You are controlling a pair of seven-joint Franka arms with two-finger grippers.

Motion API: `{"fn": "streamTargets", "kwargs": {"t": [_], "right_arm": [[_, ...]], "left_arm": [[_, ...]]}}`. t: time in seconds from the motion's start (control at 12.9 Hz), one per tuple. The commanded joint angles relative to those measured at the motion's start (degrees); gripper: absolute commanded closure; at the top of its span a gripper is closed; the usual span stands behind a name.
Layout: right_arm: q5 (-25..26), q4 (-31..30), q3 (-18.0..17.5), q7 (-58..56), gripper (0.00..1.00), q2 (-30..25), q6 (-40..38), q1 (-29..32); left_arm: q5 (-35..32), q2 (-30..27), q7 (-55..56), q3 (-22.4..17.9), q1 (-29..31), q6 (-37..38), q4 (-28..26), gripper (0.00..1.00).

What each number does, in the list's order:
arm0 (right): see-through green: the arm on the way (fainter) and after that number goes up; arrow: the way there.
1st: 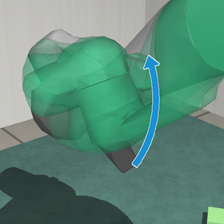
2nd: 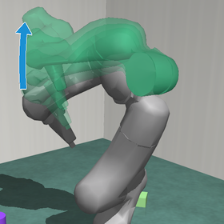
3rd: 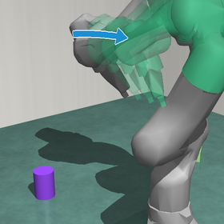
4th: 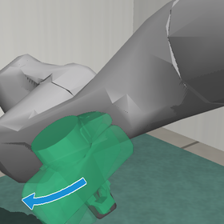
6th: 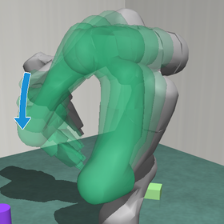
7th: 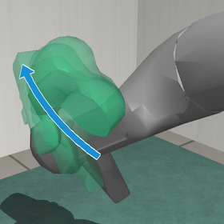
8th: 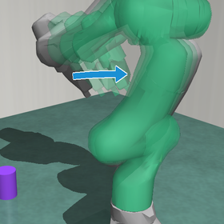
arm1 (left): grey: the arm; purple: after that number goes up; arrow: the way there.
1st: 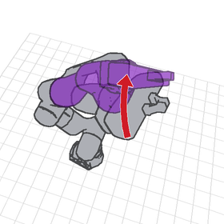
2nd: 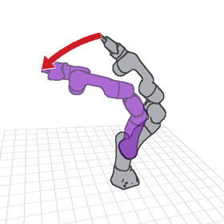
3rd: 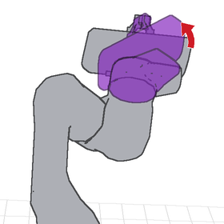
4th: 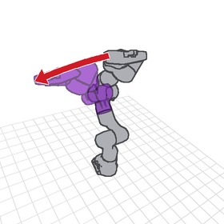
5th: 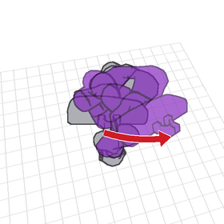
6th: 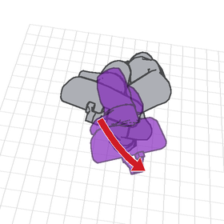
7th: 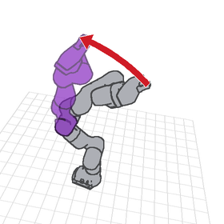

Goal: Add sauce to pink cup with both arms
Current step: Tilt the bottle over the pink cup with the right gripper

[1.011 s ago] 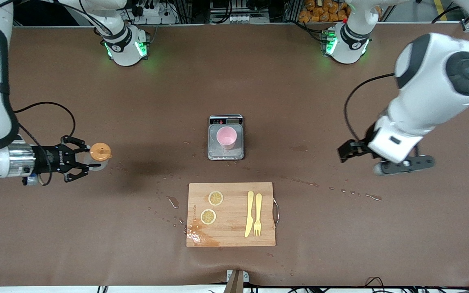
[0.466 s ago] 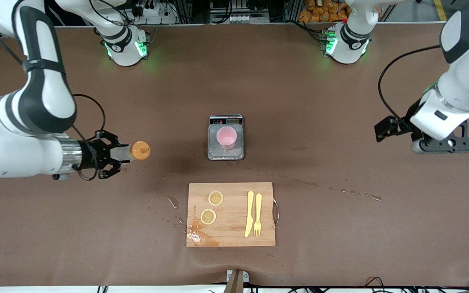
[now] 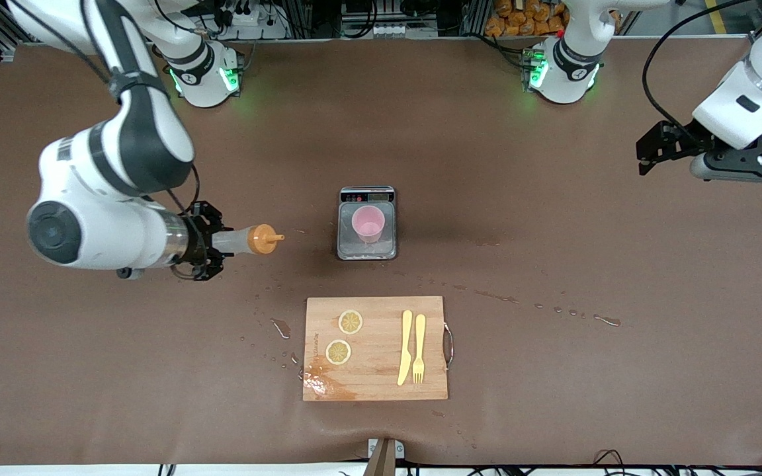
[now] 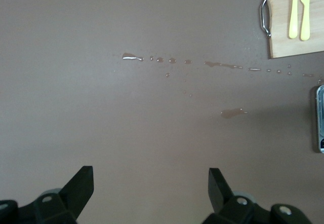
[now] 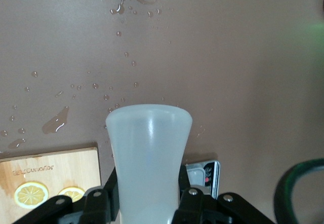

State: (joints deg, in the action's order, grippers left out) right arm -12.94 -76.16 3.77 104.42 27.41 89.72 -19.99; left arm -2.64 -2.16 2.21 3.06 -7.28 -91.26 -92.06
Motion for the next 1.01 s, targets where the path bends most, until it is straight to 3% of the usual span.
{"fn": "streamTargets", "kwargs": {"t": [0.0, 0.16, 0.39, 0.93], "right_arm": [[8.16, 1.10, 0.36, 5.95, 0.55, -0.17, -0.33, -6.61], [13.54, 1.10, 0.36, 11.39, 0.57, 0.53, -0.33, -11.28], [16.53, 1.01, 0.45, 15.88, 0.57, 1.68, -0.24, -14.10], [33.49, 0.93, 0.36, 23.20, 0.57, 7.83, -2.08, -24.65]], "left_arm": [[3.42, -0.92, -0.55, -2.53, -1.25, 0.29, -0.84, 0.00], [3.69, -1.53, -0.11, -2.35, -1.33, 1.61, -0.13, 0.00], [4.49, -1.71, 3.23, -1.74, -1.33, 3.27, 1.26, 0.00], [3.70, -1.27, 3.41, -1.65, -1.50, 3.81, 3.20, 0.00]]}}
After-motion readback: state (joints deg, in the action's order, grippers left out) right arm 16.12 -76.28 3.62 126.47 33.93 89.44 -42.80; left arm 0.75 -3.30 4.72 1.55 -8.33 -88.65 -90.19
